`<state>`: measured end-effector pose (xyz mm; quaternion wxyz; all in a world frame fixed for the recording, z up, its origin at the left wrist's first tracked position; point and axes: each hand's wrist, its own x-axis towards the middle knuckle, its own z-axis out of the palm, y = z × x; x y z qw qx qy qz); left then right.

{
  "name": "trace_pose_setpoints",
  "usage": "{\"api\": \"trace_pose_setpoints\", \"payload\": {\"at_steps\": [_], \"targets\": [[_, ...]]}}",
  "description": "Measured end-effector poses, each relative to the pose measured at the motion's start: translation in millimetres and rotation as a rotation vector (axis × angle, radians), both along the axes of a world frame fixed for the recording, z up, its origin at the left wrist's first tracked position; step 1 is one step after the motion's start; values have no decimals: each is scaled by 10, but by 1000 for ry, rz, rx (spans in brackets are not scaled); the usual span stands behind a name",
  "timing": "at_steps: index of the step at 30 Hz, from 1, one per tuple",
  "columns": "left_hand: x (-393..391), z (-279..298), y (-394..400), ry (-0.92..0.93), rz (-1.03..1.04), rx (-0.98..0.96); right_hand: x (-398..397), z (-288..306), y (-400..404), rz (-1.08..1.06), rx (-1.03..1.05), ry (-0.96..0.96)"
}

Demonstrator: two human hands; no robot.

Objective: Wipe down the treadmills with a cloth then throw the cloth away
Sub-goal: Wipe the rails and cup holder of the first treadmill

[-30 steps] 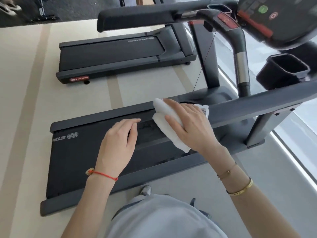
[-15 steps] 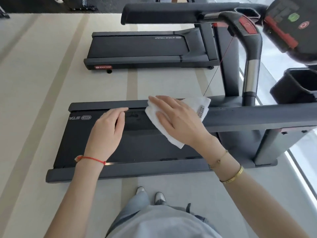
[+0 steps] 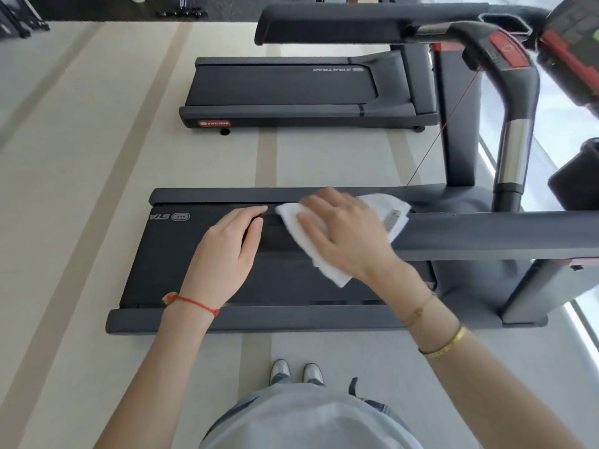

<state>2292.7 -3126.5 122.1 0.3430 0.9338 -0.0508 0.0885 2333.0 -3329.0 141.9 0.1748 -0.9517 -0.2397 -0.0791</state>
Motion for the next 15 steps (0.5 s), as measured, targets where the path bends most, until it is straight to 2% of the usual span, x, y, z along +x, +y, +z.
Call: {"api": "trace_pose_setpoints", "payload": {"at_steps": [4, 7, 10, 15], "targets": [[-42, -16, 69, -3, 19, -19, -37, -10, 63, 8, 31, -32], [-49, -42, 103, 4, 17, -46, -27, 2, -182, -93, 69, -40], [-63, -64, 120, -18, 6, -72, 37, 20, -9, -162, 54, -1], [-121, -121, 174, -3, 20, -113, 7, -12, 528, 11, -15, 6]]}}
